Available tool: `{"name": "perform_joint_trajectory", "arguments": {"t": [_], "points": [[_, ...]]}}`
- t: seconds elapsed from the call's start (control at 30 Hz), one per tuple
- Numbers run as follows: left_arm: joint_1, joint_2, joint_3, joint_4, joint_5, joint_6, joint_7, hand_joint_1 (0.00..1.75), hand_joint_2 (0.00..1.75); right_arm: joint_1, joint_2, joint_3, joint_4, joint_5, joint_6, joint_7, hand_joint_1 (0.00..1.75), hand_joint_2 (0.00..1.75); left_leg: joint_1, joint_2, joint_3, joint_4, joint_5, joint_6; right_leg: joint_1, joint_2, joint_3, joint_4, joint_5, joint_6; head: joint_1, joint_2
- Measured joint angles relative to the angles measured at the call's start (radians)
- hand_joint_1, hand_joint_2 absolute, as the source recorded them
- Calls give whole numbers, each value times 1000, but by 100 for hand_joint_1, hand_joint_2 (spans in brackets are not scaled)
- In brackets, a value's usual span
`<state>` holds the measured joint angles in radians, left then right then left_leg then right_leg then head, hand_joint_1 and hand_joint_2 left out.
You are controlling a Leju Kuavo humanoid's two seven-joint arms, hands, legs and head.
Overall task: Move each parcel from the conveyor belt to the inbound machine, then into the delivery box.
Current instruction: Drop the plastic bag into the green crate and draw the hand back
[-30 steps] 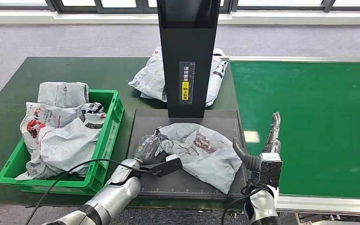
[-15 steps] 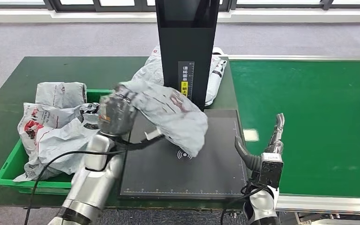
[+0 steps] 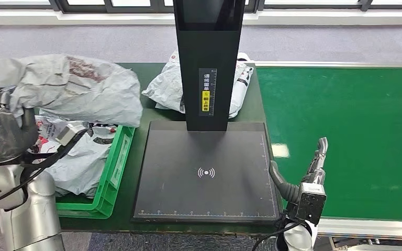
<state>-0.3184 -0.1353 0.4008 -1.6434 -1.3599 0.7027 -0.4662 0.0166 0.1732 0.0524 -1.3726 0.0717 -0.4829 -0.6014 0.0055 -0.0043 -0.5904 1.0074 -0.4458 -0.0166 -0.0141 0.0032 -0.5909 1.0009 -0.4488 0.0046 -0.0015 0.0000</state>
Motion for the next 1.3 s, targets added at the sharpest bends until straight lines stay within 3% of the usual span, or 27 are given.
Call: {"name": "perform_joint_trajectory", "arguments": {"t": [0.13, 0.2, 0.33, 0.5, 0.7, 0.97, 1.3], "points": [[21, -1, 106, -26, -15, 0, 2, 175, 175, 6, 0, -2, -16, 1, 0, 4, 0, 175, 0, 0, 0, 0, 0, 0, 0, 0, 0, 0, 0, 0, 0, 0], [40, 7, 136, -28, -69, 0, 91, 175, 175, 11, 0, -4, -25, 5, 0, 10, 0, 175, 0, 0, 0, 0, 0, 0, 0, 0, 1, 0, 0, 0, 0, 0], [119, 78, 149, 29, -122, -1, 337, 0, 175, 32, 0, -18, -56, 18, 2, 33, 0, 175, 0, 2, 1, 0, -2, -2, 0, 2, 0, 0, 0, -1, 0, 0], [201, 139, 123, 161, 69, -5, 331, 0, 175, 42, -1, -36, -76, 22, 38, 48, 0, 175, 0, 2, 1, 0, -2, -2, 1, 2, -1, 0, -2, -2, 0, 0], [278, 179, 6, 253, 253, -89, 253, 0, 175, 38, -4, -50, -77, 27, 73, 44, 0, 175, 0, 2, 1, 0, -3, -2, 0, 2, 0, 0, -1, -2, 0, 0], [349, 174, -100, 225, 438, -122, 160, 0, 175, 20, -4, -50, -77, 47, 89, 42, 0, 175, 0, 1, 1, 0, -3, -2, 0, 1, 0, -1, -1, -1, 0, 0], [379, 134, -110, 90, 850, -71, -31, 0, 175, 10, 0, -43, -66, 57, 91, 40, 0, 175, 0, 1, 0, 0, -3, -2, 1, 1, 1, 0, -1, -1, 0, 0]]}}
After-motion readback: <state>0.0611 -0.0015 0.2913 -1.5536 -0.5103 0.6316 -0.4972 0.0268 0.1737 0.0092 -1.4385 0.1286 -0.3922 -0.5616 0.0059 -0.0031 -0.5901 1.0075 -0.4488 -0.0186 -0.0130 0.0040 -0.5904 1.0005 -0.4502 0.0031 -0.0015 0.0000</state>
